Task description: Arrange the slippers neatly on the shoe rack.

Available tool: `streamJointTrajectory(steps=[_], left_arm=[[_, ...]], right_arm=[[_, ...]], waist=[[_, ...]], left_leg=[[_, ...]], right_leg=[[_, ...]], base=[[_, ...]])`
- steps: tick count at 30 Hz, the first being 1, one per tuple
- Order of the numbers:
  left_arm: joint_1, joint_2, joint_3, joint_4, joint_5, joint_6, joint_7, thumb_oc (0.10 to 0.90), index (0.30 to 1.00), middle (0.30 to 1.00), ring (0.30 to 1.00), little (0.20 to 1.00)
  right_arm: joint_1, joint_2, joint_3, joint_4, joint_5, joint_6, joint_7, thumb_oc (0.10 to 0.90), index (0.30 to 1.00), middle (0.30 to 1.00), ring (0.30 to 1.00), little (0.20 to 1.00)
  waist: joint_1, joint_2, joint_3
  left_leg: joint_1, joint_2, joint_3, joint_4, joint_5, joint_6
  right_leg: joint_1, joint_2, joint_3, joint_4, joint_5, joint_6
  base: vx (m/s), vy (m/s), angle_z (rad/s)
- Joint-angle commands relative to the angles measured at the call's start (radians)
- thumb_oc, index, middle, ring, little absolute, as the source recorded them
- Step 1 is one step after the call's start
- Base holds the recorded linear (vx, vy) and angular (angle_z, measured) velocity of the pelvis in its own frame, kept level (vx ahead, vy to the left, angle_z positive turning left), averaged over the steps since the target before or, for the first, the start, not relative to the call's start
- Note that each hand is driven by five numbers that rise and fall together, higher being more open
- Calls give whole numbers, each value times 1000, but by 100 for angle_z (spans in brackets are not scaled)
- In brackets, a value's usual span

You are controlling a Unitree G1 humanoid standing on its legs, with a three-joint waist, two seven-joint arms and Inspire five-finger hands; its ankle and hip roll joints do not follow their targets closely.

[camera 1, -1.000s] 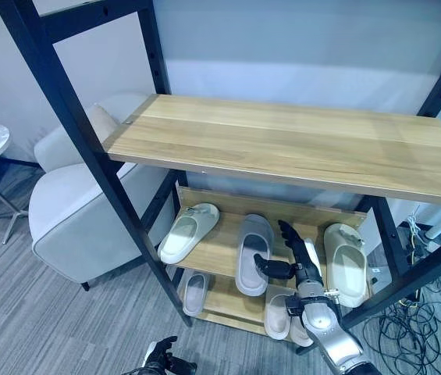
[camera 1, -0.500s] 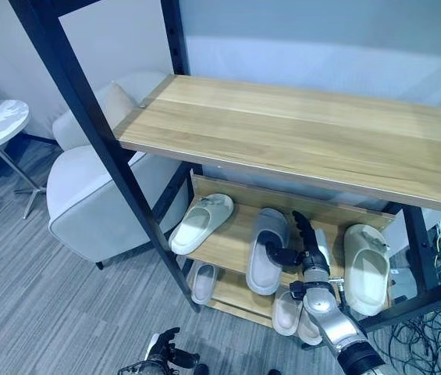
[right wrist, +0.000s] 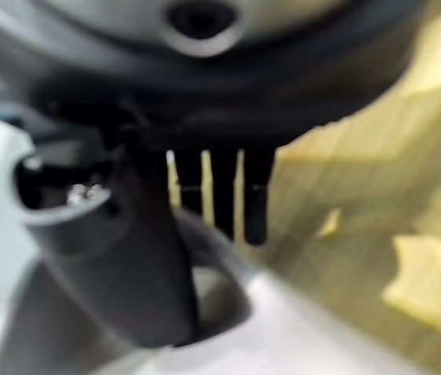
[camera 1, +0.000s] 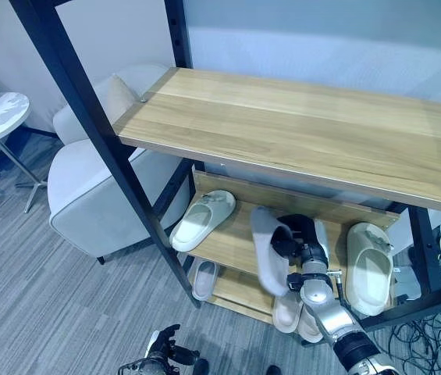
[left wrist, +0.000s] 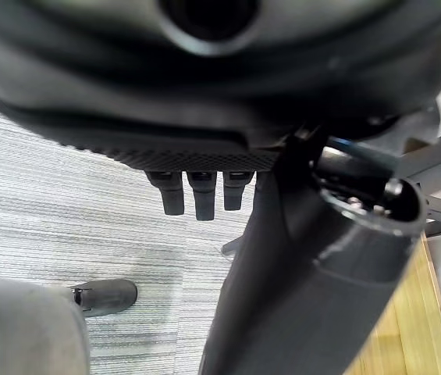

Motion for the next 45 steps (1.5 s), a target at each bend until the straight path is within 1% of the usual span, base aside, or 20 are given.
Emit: streamJointTrajectory(steps=[1, 6, 11, 12, 15, 16, 20, 22, 26, 27, 28, 30, 35, 37, 39, 40, 41, 43, 44, 45], left_arm=[[59, -2, -86, 136, 34, 14, 13, 800, 900, 900, 900, 900], [61, -3, -75, 131, 37, 14, 9, 800, 900, 900, 900, 900], [64, -6, -63, 130, 53, 11, 3, 800, 900, 900, 900, 900], [64, -6, -63, 130, 53, 11, 3, 800, 900, 900, 900, 900], [68, -11, -53, 128, 66, 8, -12, 800, 900, 900, 900, 900], [69, -12, -54, 128, 69, 7, -15, 800, 900, 900, 900, 900], [63, -17, -52, 131, 82, 2, -27, 800, 900, 900, 900, 900], [58, -16, -52, 119, 80, -3, -35, 800, 900, 900, 900, 900], [51, -13, -53, 109, 85, -10, -42, 800, 900, 900, 900, 900], [51, -13, -52, 109, 85, -10, -42, 800, 900, 900, 900, 900], [47, -14, -55, 105, 87, -13, -48, 800, 900, 900, 900, 900], [37, -8, -61, 100, 99, -18, -57, 800, 900, 900, 900, 900], [17, 3, -75, 88, 117, -26, -71, 800, 900, 900, 900, 900], [8, 9, -82, 82, 121, -30, -72, 800, 900, 900, 900, 900], [-27, 25, -94, 64, 110, -35, -67, 800, 900, 900, 900, 900], [-28, 26, -94, 64, 110, -35, -67, 800, 900, 900, 900, 900], [-42, 30, -96, 60, 104, -38, -66, 800, 900, 900, 900, 900], [-73, 41, -99, 49, 84, -47, -62, 800, 900, 900, 900, 900], [-88, 50, -99, 39, 70, -54, -63, 800, 900, 900, 900, 900], [-90, 55, -97, 35, 61, -57, -66, 800, 900, 900, 900, 900]], right_arm=[[-19, -14, -60, -160, -71, -72, 3, 400, 300, 300, 300, 300], [34, -35, -69, -261, -108, -82, 24, 400, 300, 300, 300, 300], [107, -80, -95, -399, -158, -108, 57, 400, 300, 300, 300, 300], [109, -80, -96, -402, -158, -107, 58, 400, 300, 300, 300, 300], [182, -115, -127, -525, -173, -142, 101, 400, 300, 300, 300, 300], [191, -119, -129, -543, -172, -147, 108, 400, 300, 300, 300, 300], [255, -136, -129, -654, -121, -188, 177, 400, 300, 300, 300, 300], [270, -139, -98, -705, -46, -210, 246, 400, 300, 300, 300, 300], [289, -161, -73, -745, 17, -224, 312, 400, 300, 300, 300, 300], [289, -162, -73, -745, 18, -224, 313, 400, 300, 300, 300, 300], [295, -169, -56, -747, 54, -227, 348, 400, 300, 300, 300, 300], [297, -190, -37, -745, 83, -229, 399, 400, 300, 300, 300, 300], [288, -218, -30, -745, 102, -237, 429, 400, 300, 300, 300, 300], [284, -229, -31, -746, 107, -239, 440, 400, 300, 300, 300, 300], [260, -251, -21, -750, 131, -246, 455, 400, 300, 300, 300, 300], [258, -251, -21, -749, 132, -247, 456, 400, 300, 300, 300, 300], [245, -257, -16, -748, 137, -248, 457, 400, 300, 300, 300, 300], [210, -278, 4, -746, 155, -254, 475, 400, 300, 300, 300, 300], [182, -300, 18, -756, 168, -262, 496, 400, 300, 300, 300, 300], [169, -311, 26, -762, 185, -265, 514, 400, 300, 300, 300, 300]], waist=[[36, -19, -13], [19, -13, -18], [-2, -8, -20], [-2, -7, -20], [-27, 1, -18], [-30, 3, -18], [-55, 13, -12], [-71, 21, -1], [-82, 25, 11], [-82, 26, 11], [-87, 26, 17], [-90, 21, 27], [-92, 8, 44], [-92, 2, 55], [-93, -14, 105], [-94, -14, 103], [-95, -18, 121], [-94, -24, 157], [-87, -23, 169], [-81, -23, 168]], left_leg=[[43, -31, 6, 3, -114, 18], [49, -26, 15, 3, -115, 15], [50, -21, 26, 3, -112, 11], [50, -20, 26, 3, -112, 11], [47, -17, 39, 3, -106, 7], [46, -16, 41, 3, -105, 7], [39, -9, 57, 3, -97, 1], [38, -2, 74, 3, -94, -1], [49, 6, 88, 3, -95, -4], [49, 7, 88, 3, -95, -4], [55, 12, 98, 3, -95, -4], [55, 16, 106, 9, -94, -4], [48, 15, 105, 33, -103, -2], [34, 13, 100, 60, -112, 1], [-49, 8, 95, 170, -134, 0], [-56, 8, 94, 177, -137, 0], [-93, 4, 90, 222, -147, -1], [-194, -2, 76, 323, -165, 0], [-279, -2, 60, 396, -175, 1], [-318, -5, 51, 429, -181, 3]], right_leg=[[70, -12, 15, 13, -111, 42], [71, -11, 20, 13, -112, 42], [68, -10, 26, 13, -112, 41], [69, -10, 26, 13, -112, 41], [60, -7, 36, 13, -108, 42], [59, -7, 39, 13, -108, 41], [45, -1, 53, 13, -102, 41], [32, 4, 72, 13, -98, 40], [32, 14, 88, 13, -100, 36], [32, 14, 88, 13, -100, 36], [31, 19, 98, 13, -100, 34], [30, 22, 103, 16, -99, 32], [25, 19, 100, 39, -104, 29], [15, 14, 95, 66, -112, 26], [-51, 1, 88, 161, -129, 18], [-57, 0, 88, 166, -131, 18], [-90, -2, 83, 205, -139, 15], [-191, -8, 82, 306, -150, 9], [-273, -17, 73, 387, -162, 3], [-307, -19, 66, 421, -176, -2]], base=[[0, 0, 0], [-3, -4, -1], [-20, -23, -2], [-36, -37, -11], [-55, -42, -13], [-64, -56, -6], [-80, -52, -25], [-98, -43, -19], [-50, -19, -33], [-55, -13, -2], [-67, -18, -1], [-72, -21, -12], [-48, -5, -8], [-110, -5, 1], [-222, -17, 8], [-179, -13, 11], [-192, -5, 14], [-328, -13, 20], [-321, -19, 29], [-244, -13, 43]])
